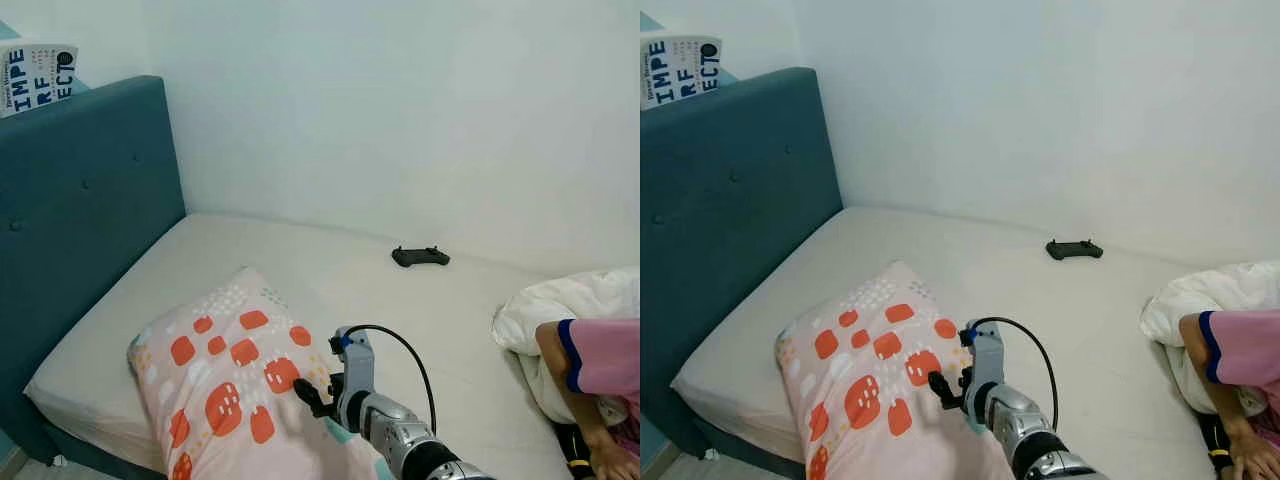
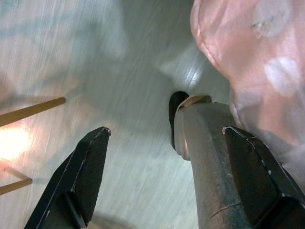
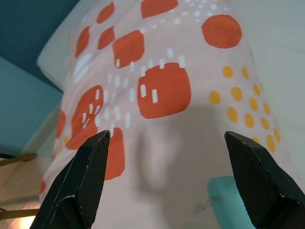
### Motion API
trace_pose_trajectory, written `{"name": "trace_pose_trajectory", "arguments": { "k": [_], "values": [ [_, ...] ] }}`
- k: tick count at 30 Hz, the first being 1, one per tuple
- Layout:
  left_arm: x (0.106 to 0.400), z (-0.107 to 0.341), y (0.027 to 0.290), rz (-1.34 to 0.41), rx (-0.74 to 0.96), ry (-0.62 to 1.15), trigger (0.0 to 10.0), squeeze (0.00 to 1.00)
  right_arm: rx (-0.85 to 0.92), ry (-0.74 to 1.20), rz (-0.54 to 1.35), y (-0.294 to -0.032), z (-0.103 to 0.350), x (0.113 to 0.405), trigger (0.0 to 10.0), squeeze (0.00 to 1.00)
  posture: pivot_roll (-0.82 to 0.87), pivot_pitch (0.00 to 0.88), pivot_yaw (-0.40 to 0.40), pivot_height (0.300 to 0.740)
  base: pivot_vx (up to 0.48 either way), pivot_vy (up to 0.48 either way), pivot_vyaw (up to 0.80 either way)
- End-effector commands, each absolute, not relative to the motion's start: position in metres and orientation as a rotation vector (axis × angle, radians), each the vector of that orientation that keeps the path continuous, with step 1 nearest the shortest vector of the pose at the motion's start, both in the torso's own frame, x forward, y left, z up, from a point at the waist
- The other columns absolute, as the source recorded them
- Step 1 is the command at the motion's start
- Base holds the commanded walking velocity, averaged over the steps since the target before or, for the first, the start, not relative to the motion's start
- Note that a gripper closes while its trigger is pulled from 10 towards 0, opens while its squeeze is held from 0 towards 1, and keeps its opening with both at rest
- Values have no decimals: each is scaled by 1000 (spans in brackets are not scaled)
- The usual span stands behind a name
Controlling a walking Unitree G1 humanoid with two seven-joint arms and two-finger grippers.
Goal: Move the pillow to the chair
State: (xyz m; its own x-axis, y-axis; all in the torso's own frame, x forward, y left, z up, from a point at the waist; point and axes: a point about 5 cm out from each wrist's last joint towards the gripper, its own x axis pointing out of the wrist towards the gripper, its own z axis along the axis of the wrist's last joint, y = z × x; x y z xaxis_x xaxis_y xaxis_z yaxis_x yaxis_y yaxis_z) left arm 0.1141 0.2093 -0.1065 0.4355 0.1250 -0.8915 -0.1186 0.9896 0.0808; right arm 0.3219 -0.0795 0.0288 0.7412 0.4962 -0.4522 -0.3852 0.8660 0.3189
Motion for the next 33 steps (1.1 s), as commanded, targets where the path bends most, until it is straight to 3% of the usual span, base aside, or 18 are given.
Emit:
{"name": "trace_pose_trajectory", "arguments": {
  "k": [1,19,33],
  "values": [
    [102,-111,205,144,-1,1161,10000,0,234,577,490,-79,24,318,10000,0,100,60,-86,730,0,0,0],
    [99,-112,204,144,-6,1167,10000,0,211,731,202,-127,9,315,10000,0,96,52,-101,635,0,0,0],
    [97,-112,204,138,-7,1167,10000,0,159,659,235,-139,19,324,10000,0,95,74,-84,575,0,0,0]
  ]
}}
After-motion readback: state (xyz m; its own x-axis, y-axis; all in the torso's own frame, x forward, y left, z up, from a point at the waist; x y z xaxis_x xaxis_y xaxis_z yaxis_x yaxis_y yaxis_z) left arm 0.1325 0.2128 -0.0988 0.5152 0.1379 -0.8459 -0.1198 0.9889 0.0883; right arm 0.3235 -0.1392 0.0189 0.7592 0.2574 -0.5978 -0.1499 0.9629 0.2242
